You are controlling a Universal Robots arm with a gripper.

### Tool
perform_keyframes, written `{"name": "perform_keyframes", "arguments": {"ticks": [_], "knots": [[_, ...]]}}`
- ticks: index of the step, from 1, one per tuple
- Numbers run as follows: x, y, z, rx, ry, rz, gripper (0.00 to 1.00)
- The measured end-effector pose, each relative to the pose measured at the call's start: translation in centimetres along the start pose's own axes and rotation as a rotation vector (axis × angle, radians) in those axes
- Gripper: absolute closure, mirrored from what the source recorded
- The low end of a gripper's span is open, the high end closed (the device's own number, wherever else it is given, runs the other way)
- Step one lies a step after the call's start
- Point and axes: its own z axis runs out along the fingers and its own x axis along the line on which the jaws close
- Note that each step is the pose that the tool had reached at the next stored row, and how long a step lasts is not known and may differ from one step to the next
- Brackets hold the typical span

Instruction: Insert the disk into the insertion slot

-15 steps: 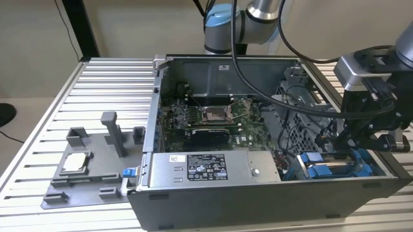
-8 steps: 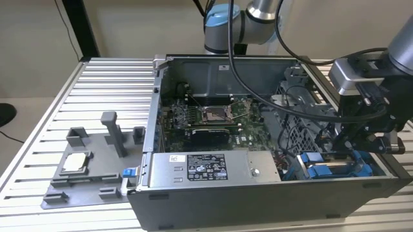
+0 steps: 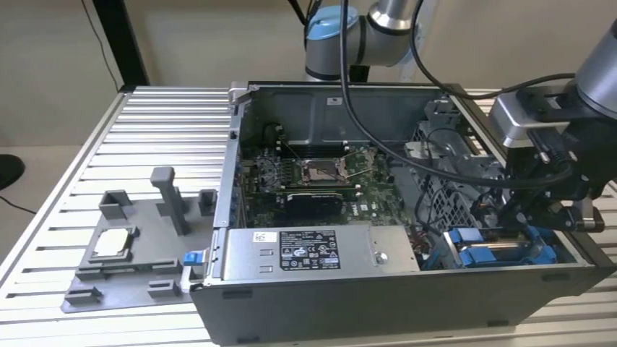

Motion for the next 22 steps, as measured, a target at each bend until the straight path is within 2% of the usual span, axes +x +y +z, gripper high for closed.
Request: {"name": "perform_keyframes", "arguments": {"ticks": [6,12,22], "knots": [[0.02,0.13,0.14,0.0034,0.0005,0.0,1.0],[0.06,0.25,0.43,0.0054,0.0037,-0.001,1.0],[0.12,0.46,0.87,0.0114,0.012,-0.003,1.0]]}}
